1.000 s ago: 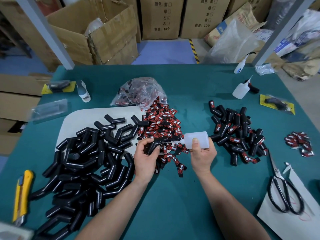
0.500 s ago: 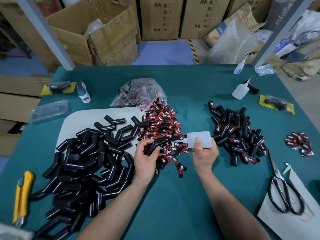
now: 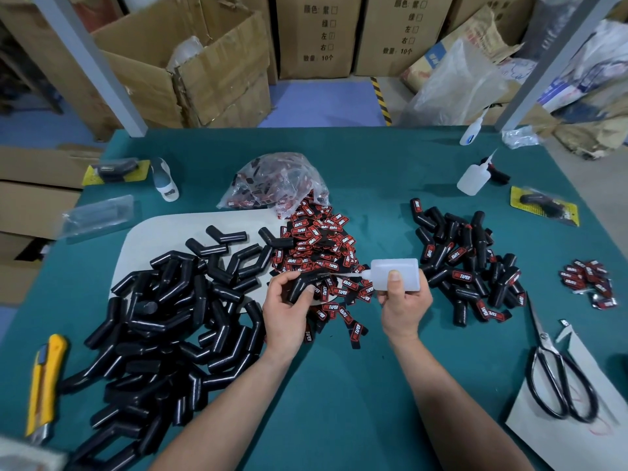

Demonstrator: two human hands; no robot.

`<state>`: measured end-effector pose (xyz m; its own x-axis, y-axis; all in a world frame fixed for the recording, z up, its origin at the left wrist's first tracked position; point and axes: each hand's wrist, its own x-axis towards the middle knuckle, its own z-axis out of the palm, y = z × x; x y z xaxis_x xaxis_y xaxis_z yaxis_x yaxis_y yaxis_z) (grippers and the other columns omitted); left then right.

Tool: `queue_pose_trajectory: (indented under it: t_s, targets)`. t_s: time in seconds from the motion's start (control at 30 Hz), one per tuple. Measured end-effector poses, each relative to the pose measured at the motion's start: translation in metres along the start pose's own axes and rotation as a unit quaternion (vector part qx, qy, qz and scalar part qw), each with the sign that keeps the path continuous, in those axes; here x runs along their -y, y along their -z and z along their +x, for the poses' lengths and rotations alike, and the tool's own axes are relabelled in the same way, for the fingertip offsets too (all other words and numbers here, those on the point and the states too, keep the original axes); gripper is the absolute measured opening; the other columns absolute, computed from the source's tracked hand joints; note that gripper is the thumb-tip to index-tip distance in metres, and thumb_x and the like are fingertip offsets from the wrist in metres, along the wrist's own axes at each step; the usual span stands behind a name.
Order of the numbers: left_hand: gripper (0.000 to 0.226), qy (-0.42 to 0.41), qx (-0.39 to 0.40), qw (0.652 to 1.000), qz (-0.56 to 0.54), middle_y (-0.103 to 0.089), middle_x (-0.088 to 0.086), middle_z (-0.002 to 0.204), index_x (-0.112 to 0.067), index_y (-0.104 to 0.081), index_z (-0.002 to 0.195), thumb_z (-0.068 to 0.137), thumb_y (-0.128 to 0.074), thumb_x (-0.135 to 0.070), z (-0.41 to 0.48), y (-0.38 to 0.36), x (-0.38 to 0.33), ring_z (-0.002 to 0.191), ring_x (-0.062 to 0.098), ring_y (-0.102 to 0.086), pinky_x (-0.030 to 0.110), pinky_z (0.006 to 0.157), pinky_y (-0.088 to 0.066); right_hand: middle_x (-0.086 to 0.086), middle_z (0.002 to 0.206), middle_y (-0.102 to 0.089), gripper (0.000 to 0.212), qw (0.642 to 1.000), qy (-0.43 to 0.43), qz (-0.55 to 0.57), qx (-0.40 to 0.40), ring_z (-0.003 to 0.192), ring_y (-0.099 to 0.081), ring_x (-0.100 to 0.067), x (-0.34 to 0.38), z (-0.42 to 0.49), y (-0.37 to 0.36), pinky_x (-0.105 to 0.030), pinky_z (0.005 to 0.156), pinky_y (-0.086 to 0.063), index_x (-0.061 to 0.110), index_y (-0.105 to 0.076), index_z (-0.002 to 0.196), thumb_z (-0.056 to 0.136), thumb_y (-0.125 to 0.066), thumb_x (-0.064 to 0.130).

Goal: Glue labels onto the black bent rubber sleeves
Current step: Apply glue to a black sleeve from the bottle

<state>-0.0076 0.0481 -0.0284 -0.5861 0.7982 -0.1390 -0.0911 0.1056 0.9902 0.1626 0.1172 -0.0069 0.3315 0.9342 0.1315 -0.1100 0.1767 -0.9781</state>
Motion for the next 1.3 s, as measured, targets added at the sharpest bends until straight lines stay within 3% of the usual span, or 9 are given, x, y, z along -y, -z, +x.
queue_pose_trajectory:
  t_s: [0.27, 0.43, 0.63, 0.83, 0.93, 1.03, 1.1, 1.17, 1.3]
  targets:
    - [0.036, -0.025, -0.005, 1.0, -0.009, -0.073, -0.019, 0.102, -0.048, -0.066, 0.109, 0.092, -0.076, -0.017, 0.001, 0.0, -0.001, 0.091, -0.003, -0.068, 0.009, 0.08, -0.05, 0.019, 0.089, -0.07, 0.024, 0.987, 0.013, -0.112, 0.115, 0.074, -0.063, 0.001, 0.001, 0.019, 0.006, -0.015, 0.064, -0.05, 0.044, -0.068, 0.094, 0.073, -0.076, 0.036]
    - [0.037, -0.033, 0.0, 0.999, 0.003, -0.07, -0.013, 0.122, -0.053, -0.064, 0.118, 0.095, -0.074, -0.026, 0.002, 0.001, 0.003, 0.116, 0.007, -0.066, 0.026, 0.103, -0.051, 0.021, 0.102, -0.061, 0.022, 0.948, 0.073, -0.271, 0.151, 0.099, -0.059, -0.008, -0.011, 0.034, 0.011, -0.021, 0.087, -0.045, 0.033, -0.068, 0.098, 0.083, -0.078, 0.02]
    - [0.035, -0.042, -0.005, 0.999, 0.002, -0.068, -0.002, 0.131, -0.05, -0.064, 0.125, 0.091, -0.072, -0.047, 0.0, 0.001, 0.0, 0.123, 0.02, -0.065, 0.048, 0.11, -0.049, 0.026, 0.089, -0.065, 0.025, 0.956, -0.046, -0.275, 0.091, 0.084, -0.061, 0.009, -0.013, 0.039, 0.011, -0.003, 0.069, -0.043, 0.041, -0.058, 0.103, 0.088, -0.075, 0.029]
    - [0.034, -0.047, -0.038, 0.997, -0.049, -0.076, 0.001, 0.116, -0.052, -0.066, 0.12, 0.088, -0.073, -0.047, -0.004, 0.001, -0.002, 0.105, 0.02, -0.074, 0.03, 0.094, -0.059, 0.02, 0.082, -0.061, 0.027, 0.926, -0.043, -0.358, 0.11, 0.074, -0.06, 0.005, -0.017, 0.041, 0.011, -0.007, 0.055, -0.039, 0.027, -0.058, 0.114, 0.092, -0.069, 0.037]
    - [0.034, -0.046, -0.044, 0.995, -0.071, -0.077, 0.006, 0.106, -0.05, -0.067, 0.118, 0.099, -0.069, -0.022, -0.004, 0.003, -0.001, 0.096, 0.022, -0.075, 0.026, 0.087, -0.058, 0.01, 0.097, -0.063, 0.036, 0.922, -0.036, -0.37, 0.112, 0.092, -0.063, -0.015, -0.017, 0.038, 0.008, -0.012, 0.068, -0.041, 0.019, -0.058, 0.12, 0.089, -0.072, 0.032]
    - [0.04, -0.046, -0.038, 0.995, -0.08, -0.077, 0.002, 0.094, -0.05, -0.066, 0.118, 0.102, -0.062, -0.013, -0.005, 0.004, -0.004, 0.084, 0.015, -0.073, 0.025, 0.08, -0.059, -0.009, 0.126, -0.052, 0.053, 0.929, 0.139, -0.337, 0.071, 0.118, -0.053, -0.024, -0.007, 0.031, 0.005, -0.029, 0.1, -0.044, 0.003, -0.053, 0.128, 0.084, -0.078, 0.018]
    - [0.035, -0.056, -0.036, 0.994, -0.083, -0.076, -0.003, 0.091, -0.048, -0.065, 0.118, 0.102, -0.061, -0.017, -0.007, 0.005, -0.006, 0.081, 0.011, -0.072, 0.022, 0.074, -0.057, -0.013, 0.119, -0.052, 0.038, 0.889, 0.347, -0.297, 0.038, 0.111, -0.054, -0.025, 0.002, 0.021, 0.004, -0.034, 0.096, -0.047, 0.002, -0.058, 0.118, 0.086, -0.074, 0.013]
    - [0.027, -0.067, -0.043, 0.993, -0.086, -0.074, 0.0, 0.093, -0.048, -0.065, 0.117, 0.097, -0.064, -0.029, -0.009, 0.004, -0.008, 0.082, 0.014, -0.07, 0.027, 0.073, -0.057, -0.004, 0.101, -0.06, 0.014, 0.835, 0.447, -0.279, 0.16, 0.093, -0.057, -0.019, 0.003, 0.003, 0.002, -0.033, 0.079, -0.05, 0.011, -0.062, 0.103, 0.089, -0.065, 0.013]
    - [0.026, -0.077, -0.066, 0.992, -0.081, -0.066, 0.022, 0.109, -0.048, -0.065, 0.115, 0.09, -0.067, -0.043, -0.013, 0.003, -0.007, 0.094, 0.028, -0.059, 0.052, 0.087, -0.048, 0.0, 0.085, -0.067, 0.009, 0.752, 0.409, -0.303, 0.419, 0.076, -0.061, -0.022, -0.004, -0.033, -0.015, -0.033, 0.069, -0.053, 0.011, -0.073, 0.092, 0.088, -0.068, 0.018]
